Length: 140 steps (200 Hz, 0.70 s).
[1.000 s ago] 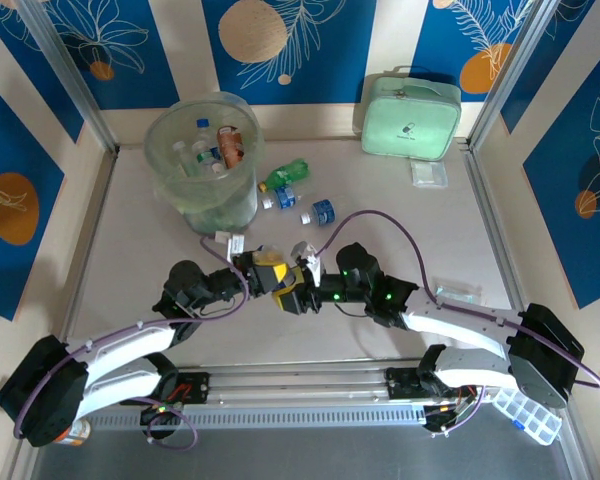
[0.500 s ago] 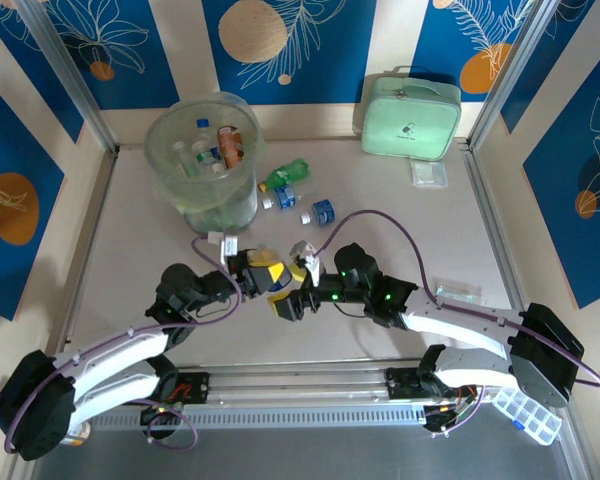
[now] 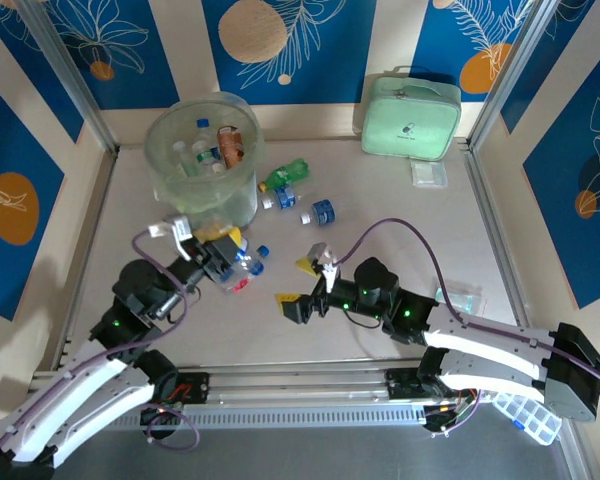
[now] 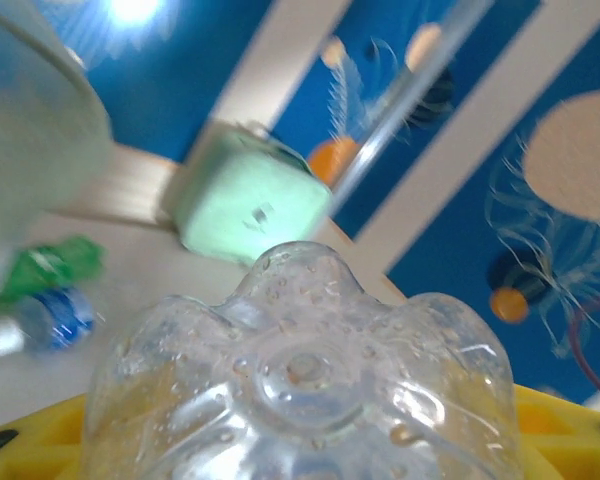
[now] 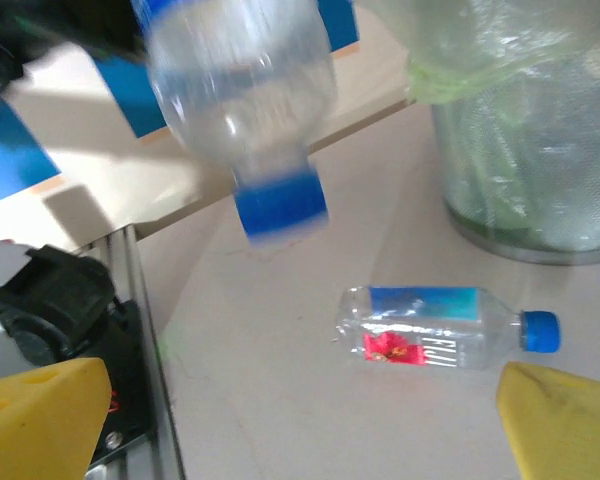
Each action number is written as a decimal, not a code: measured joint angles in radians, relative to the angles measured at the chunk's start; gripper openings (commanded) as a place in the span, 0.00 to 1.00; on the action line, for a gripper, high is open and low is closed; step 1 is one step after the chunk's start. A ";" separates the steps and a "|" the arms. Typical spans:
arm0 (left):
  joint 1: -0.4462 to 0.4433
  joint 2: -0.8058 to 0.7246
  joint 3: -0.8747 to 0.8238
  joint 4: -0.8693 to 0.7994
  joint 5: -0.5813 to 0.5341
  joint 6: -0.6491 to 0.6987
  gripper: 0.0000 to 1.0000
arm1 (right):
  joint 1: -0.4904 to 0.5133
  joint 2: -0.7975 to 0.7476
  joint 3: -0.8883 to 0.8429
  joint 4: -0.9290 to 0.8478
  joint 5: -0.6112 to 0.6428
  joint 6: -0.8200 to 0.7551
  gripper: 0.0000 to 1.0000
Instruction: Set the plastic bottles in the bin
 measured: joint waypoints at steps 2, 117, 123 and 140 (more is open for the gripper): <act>0.001 0.003 0.012 -0.011 -0.009 0.001 0.38 | 0.000 0.000 0.000 0.000 0.006 0.000 0.99; 0.537 0.793 1.015 -0.503 0.053 -0.023 0.36 | 0.008 0.048 0.019 -0.117 0.352 0.011 0.95; 0.551 0.833 1.061 -0.520 0.073 -0.023 0.37 | 0.008 0.048 0.023 -0.123 0.364 0.011 0.95; 0.578 0.940 1.186 -0.576 0.127 -0.020 0.37 | 0.009 0.056 0.039 -0.143 0.386 0.007 0.95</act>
